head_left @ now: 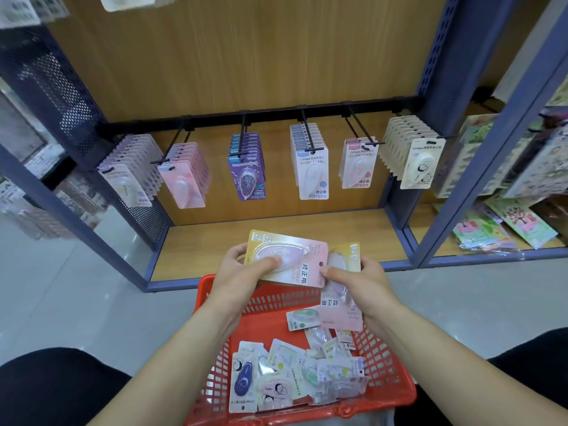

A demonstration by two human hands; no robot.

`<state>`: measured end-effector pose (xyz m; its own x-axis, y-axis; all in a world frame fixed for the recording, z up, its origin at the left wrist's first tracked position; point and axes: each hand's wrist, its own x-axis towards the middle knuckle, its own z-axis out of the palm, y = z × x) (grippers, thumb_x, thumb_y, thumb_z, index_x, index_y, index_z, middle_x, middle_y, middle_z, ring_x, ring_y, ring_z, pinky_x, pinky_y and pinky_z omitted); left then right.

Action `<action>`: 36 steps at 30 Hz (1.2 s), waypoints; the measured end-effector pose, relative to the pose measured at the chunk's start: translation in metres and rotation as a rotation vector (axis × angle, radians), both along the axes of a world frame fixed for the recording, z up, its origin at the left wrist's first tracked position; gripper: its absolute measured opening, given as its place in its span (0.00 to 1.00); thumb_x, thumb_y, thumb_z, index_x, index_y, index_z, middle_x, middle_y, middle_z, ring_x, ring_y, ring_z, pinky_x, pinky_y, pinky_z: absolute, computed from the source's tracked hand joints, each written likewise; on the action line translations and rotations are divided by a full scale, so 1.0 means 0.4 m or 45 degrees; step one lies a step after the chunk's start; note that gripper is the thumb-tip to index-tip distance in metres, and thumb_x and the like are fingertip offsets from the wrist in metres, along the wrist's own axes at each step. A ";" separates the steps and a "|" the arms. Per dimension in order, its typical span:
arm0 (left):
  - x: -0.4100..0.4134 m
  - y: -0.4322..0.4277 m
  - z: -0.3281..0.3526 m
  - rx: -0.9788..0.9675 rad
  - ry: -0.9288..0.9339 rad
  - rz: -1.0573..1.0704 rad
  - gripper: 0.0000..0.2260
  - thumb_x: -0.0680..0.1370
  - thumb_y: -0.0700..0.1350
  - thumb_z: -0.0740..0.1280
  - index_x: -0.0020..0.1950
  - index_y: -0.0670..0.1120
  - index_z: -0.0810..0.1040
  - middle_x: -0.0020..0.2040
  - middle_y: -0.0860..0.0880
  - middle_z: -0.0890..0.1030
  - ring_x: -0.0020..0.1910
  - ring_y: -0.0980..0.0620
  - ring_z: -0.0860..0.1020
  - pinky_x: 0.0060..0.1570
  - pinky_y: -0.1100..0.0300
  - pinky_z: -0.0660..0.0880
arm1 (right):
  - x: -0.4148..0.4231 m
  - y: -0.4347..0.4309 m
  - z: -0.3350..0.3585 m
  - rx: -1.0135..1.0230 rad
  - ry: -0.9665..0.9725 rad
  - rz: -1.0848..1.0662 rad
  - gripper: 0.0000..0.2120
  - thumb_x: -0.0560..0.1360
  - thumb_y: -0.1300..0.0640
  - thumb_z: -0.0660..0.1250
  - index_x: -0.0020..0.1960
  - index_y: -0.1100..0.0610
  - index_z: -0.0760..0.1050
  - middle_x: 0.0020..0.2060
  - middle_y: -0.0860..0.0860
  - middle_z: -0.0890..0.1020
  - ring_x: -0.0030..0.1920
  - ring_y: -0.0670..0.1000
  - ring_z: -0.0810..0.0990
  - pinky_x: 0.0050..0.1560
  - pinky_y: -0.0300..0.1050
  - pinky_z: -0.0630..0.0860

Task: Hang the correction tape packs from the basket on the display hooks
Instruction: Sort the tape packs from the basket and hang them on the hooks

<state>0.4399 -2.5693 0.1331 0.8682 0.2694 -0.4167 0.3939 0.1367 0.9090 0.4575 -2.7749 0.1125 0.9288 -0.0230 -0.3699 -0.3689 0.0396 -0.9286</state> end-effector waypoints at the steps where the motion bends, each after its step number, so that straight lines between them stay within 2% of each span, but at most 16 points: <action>1: -0.003 0.001 0.004 0.025 0.008 -0.033 0.37 0.55 0.50 0.82 0.62 0.51 0.76 0.52 0.43 0.87 0.48 0.40 0.86 0.56 0.37 0.81 | 0.003 -0.004 0.003 0.003 -0.011 -0.011 0.09 0.72 0.65 0.77 0.49 0.57 0.82 0.39 0.52 0.88 0.40 0.56 0.88 0.44 0.57 0.84; 3: -0.009 0.004 0.012 0.093 0.032 -0.107 0.33 0.57 0.47 0.81 0.62 0.50 0.77 0.49 0.45 0.87 0.45 0.42 0.86 0.55 0.40 0.82 | 0.009 -0.012 0.010 -0.007 -0.043 -0.023 0.09 0.72 0.65 0.77 0.49 0.56 0.81 0.37 0.50 0.88 0.37 0.51 0.87 0.36 0.46 0.82; 5: -0.014 0.011 0.019 0.152 0.059 -0.188 0.31 0.58 0.45 0.81 0.60 0.50 0.78 0.45 0.46 0.88 0.42 0.44 0.86 0.52 0.43 0.83 | 0.017 -0.016 0.015 -0.029 -0.085 -0.016 0.11 0.71 0.64 0.78 0.51 0.56 0.81 0.39 0.50 0.88 0.38 0.51 0.87 0.34 0.43 0.79; 9: -0.032 0.026 0.038 0.270 0.118 -0.383 0.28 0.61 0.45 0.83 0.58 0.53 0.80 0.47 0.47 0.88 0.43 0.46 0.87 0.48 0.50 0.83 | 0.029 -0.009 0.031 -0.057 -0.148 0.008 0.12 0.70 0.62 0.79 0.50 0.55 0.82 0.42 0.53 0.88 0.42 0.55 0.87 0.38 0.48 0.81; 12: -0.050 0.040 0.058 0.303 0.118 -0.557 0.26 0.58 0.47 0.80 0.56 0.49 0.84 0.49 0.46 0.88 0.45 0.46 0.86 0.50 0.48 0.83 | 0.034 0.003 0.049 -0.048 -0.195 0.010 0.11 0.71 0.62 0.78 0.50 0.53 0.82 0.42 0.50 0.88 0.45 0.57 0.87 0.42 0.51 0.81; 14: -0.061 0.053 0.070 0.268 0.123 -0.594 0.27 0.57 0.48 0.79 0.56 0.47 0.85 0.49 0.45 0.87 0.42 0.46 0.85 0.45 0.51 0.82 | 0.037 0.011 0.061 -0.050 -0.229 -0.005 0.10 0.72 0.60 0.78 0.50 0.53 0.82 0.42 0.49 0.88 0.46 0.56 0.87 0.46 0.53 0.81; 16: -0.074 0.067 0.083 0.207 0.117 -0.556 0.25 0.58 0.47 0.78 0.54 0.45 0.84 0.46 0.45 0.87 0.39 0.48 0.84 0.41 0.56 0.79 | 0.037 0.018 0.072 -0.048 -0.255 -0.031 0.08 0.73 0.58 0.78 0.50 0.53 0.83 0.43 0.49 0.88 0.46 0.55 0.87 0.50 0.55 0.82; 17: -0.078 0.075 0.087 0.181 0.109 -0.519 0.24 0.59 0.48 0.77 0.54 0.44 0.83 0.45 0.45 0.87 0.39 0.48 0.83 0.42 0.55 0.78 | 0.036 0.020 0.077 -0.047 -0.269 -0.038 0.06 0.74 0.56 0.77 0.51 0.53 0.83 0.44 0.49 0.88 0.47 0.56 0.87 0.51 0.58 0.82; 20: -0.081 0.101 0.085 0.111 0.059 -0.338 0.32 0.57 0.51 0.77 0.58 0.40 0.81 0.47 0.41 0.87 0.43 0.44 0.84 0.49 0.47 0.79 | 0.028 0.030 0.089 -0.048 -0.291 0.013 0.07 0.78 0.49 0.71 0.54 0.50 0.82 0.48 0.50 0.88 0.51 0.58 0.86 0.55 0.62 0.81; 22: -0.080 0.114 0.082 0.052 0.037 -0.188 0.35 0.56 0.49 0.77 0.61 0.39 0.79 0.47 0.40 0.87 0.43 0.43 0.85 0.47 0.48 0.80 | 0.014 0.038 0.101 -0.063 -0.291 0.127 0.10 0.79 0.45 0.70 0.56 0.49 0.81 0.49 0.48 0.87 0.52 0.53 0.86 0.54 0.54 0.82; 25: -0.084 0.105 0.080 0.018 -0.022 -0.084 0.31 0.60 0.46 0.76 0.62 0.41 0.77 0.49 0.40 0.86 0.43 0.42 0.85 0.47 0.46 0.81 | -0.015 0.059 0.115 -0.087 -0.313 0.276 0.16 0.75 0.44 0.73 0.58 0.51 0.78 0.49 0.50 0.87 0.47 0.50 0.86 0.40 0.42 0.79; 29: -0.090 0.077 0.065 -0.013 -0.065 -0.071 0.34 0.60 0.49 0.80 0.64 0.48 0.75 0.53 0.44 0.87 0.50 0.41 0.86 0.58 0.39 0.80 | -0.040 0.086 0.124 0.000 -0.384 0.315 0.13 0.76 0.53 0.74 0.59 0.51 0.78 0.48 0.51 0.88 0.43 0.51 0.87 0.38 0.41 0.80; 31: -0.089 0.071 0.058 -0.017 -0.093 -0.086 0.31 0.65 0.48 0.82 0.64 0.49 0.75 0.54 0.45 0.87 0.51 0.42 0.86 0.59 0.38 0.79 | -0.043 0.096 0.124 -0.045 -0.422 0.330 0.13 0.76 0.50 0.73 0.60 0.48 0.78 0.48 0.47 0.88 0.45 0.48 0.87 0.42 0.42 0.80; 33: -0.089 0.068 0.057 0.034 -0.118 -0.070 0.28 0.69 0.46 0.82 0.66 0.49 0.74 0.54 0.47 0.86 0.50 0.44 0.87 0.58 0.39 0.80 | -0.043 0.100 0.118 -0.104 -0.440 0.363 0.14 0.77 0.47 0.72 0.61 0.45 0.77 0.52 0.43 0.87 0.50 0.46 0.86 0.50 0.47 0.81; 36: -0.083 0.071 0.052 0.107 -0.115 -0.031 0.31 0.67 0.48 0.82 0.66 0.50 0.74 0.53 0.49 0.86 0.48 0.46 0.87 0.56 0.41 0.82 | -0.034 0.104 0.112 -0.121 -0.448 0.466 0.15 0.79 0.51 0.71 0.65 0.43 0.77 0.56 0.43 0.85 0.56 0.47 0.85 0.60 0.53 0.80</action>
<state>0.4066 -2.5407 0.1541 0.9077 0.2788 -0.3135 0.3123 0.0502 0.9487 0.4439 -2.7334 0.1572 0.9501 0.3086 -0.0457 -0.0074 -0.1239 -0.9923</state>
